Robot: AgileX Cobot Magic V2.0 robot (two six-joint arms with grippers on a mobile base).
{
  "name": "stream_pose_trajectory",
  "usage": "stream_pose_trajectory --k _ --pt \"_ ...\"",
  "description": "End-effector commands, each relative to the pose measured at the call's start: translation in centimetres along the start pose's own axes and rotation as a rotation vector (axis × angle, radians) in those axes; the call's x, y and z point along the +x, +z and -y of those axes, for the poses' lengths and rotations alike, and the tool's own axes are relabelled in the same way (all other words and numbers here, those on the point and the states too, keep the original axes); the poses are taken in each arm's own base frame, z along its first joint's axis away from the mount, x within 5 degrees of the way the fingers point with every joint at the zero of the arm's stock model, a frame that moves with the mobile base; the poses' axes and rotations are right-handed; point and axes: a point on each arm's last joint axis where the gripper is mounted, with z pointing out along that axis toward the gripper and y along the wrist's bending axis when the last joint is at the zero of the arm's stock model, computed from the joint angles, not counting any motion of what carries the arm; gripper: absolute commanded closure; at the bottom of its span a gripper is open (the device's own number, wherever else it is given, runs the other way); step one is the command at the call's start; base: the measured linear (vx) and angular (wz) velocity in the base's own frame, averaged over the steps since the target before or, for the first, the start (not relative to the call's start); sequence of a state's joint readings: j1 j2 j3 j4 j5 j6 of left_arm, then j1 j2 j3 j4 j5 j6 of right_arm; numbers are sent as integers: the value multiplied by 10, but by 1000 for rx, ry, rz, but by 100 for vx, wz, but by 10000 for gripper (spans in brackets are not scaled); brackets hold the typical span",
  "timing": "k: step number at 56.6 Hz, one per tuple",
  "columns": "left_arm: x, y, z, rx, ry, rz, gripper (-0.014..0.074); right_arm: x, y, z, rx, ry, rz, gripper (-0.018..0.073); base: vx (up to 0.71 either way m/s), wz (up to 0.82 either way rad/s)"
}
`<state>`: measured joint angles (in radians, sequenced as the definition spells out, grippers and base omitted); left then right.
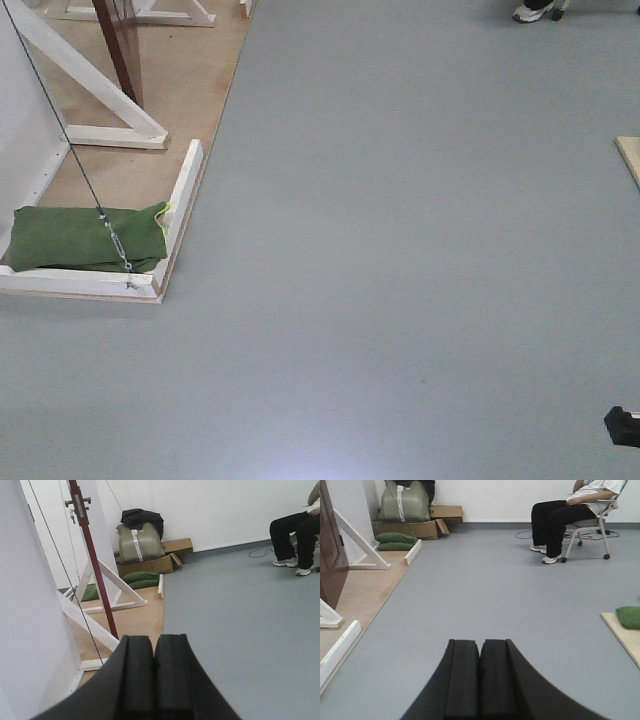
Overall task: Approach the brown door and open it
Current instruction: 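Continue driving forward, bringing the brown door alongside the left arm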
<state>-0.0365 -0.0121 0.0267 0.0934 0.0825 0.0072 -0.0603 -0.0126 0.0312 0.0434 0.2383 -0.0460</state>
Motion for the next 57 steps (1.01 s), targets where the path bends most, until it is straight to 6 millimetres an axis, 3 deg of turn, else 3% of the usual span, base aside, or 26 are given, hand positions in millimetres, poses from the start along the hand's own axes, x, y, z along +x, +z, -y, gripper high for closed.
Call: stream_pose_trajectory --k 1,57 --pt "-14 -2 -1 -1 -15 114 603 -6 -1 1 10 -8 88 559 29 13" --pt "-14 -2 -1 -1 -15 114 603 -6 -1 1 10 -8 88 559 32 3"
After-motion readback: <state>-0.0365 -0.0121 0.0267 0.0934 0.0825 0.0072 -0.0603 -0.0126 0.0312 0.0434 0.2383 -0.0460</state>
